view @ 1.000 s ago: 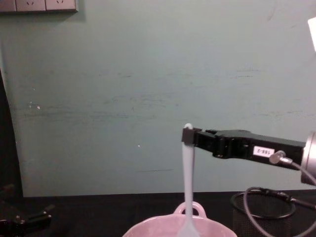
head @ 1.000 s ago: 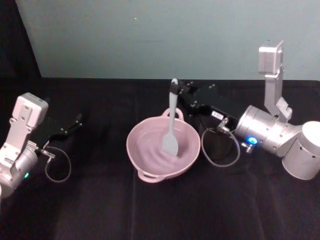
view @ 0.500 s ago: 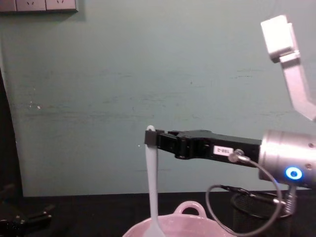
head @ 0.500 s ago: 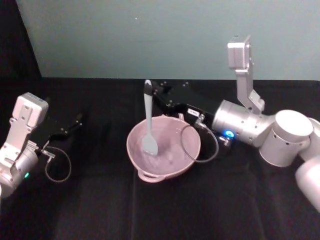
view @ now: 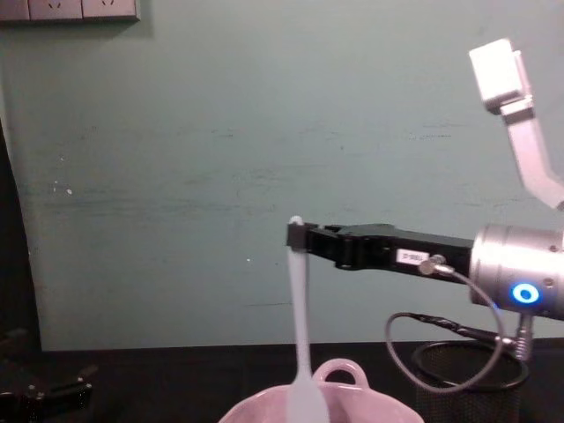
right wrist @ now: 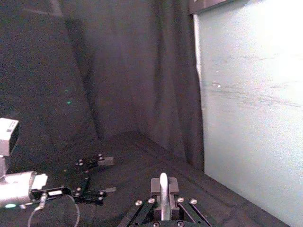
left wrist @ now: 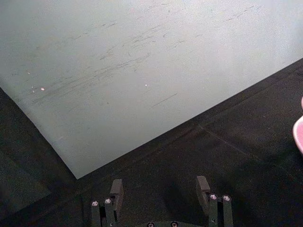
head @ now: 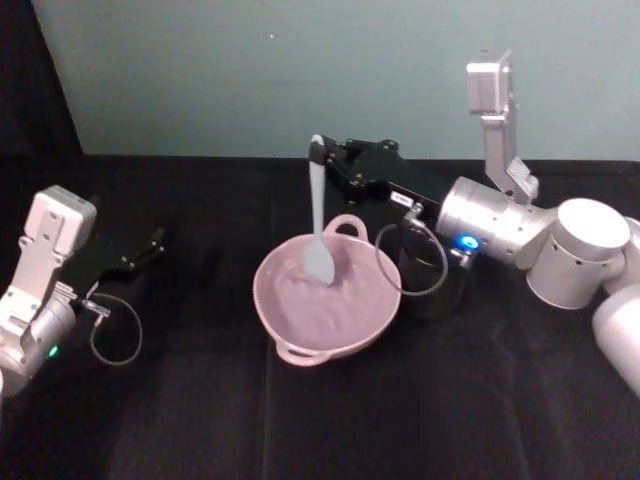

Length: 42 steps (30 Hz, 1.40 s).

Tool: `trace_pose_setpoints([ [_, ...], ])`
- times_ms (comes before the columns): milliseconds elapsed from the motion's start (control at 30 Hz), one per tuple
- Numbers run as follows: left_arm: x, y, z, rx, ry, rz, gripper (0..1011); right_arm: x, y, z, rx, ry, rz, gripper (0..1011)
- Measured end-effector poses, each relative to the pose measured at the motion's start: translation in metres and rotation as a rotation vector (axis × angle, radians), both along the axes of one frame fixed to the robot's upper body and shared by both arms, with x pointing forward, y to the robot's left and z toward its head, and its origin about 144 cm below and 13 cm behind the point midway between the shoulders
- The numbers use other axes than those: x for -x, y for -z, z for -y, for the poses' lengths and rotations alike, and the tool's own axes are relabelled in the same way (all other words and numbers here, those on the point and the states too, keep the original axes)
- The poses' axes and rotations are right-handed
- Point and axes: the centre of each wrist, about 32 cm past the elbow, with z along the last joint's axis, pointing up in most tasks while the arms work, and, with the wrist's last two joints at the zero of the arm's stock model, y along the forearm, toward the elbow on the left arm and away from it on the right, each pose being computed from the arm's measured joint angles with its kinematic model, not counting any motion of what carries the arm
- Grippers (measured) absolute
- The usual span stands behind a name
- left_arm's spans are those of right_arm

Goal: Use the one hand to pick up the spoon and stir the clear water in the bowl.

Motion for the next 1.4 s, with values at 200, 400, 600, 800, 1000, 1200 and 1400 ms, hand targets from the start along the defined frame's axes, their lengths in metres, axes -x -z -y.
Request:
trace_pose_setpoints([
  [200, 0.0, 0.0, 0.0, 0.0, 0.0, 0.0, 1011, 0.009, -0.001, 0.018, -0.003, 0.052, 0.014, 100],
  [400, 0.0, 0.0, 0.0, 0.0, 0.0, 0.0, 1011, 0.027, -0.001, 0.031, 0.004, 0.083, 0.018, 99],
  [600, 0.0, 0.0, 0.0, 0.0, 0.0, 0.0, 1011, 0.043, -0.003, 0.034, 0.024, 0.076, 0.011, 100],
  [800, 0.0, 0.0, 0.0, 0.0, 0.0, 0.0, 1011, 0.053, -0.001, 0.023, 0.027, 0.035, 0.005, 100],
  [1000, 0.0, 0.0, 0.0, 0.0, 0.0, 0.0, 1011, 0.051, 0.0, 0.005, 0.023, -0.016, 0.013, 100],
  [1200, 0.0, 0.0, 0.0, 0.0, 0.0, 0.0, 1011, 0.043, 0.0, -0.008, 0.018, -0.053, 0.018, 100],
  [1400, 0.0, 0.0, 0.0, 0.0, 0.0, 0.0, 1011, 0.028, -0.001, -0.018, 0.013, -0.071, 0.018, 100],
])
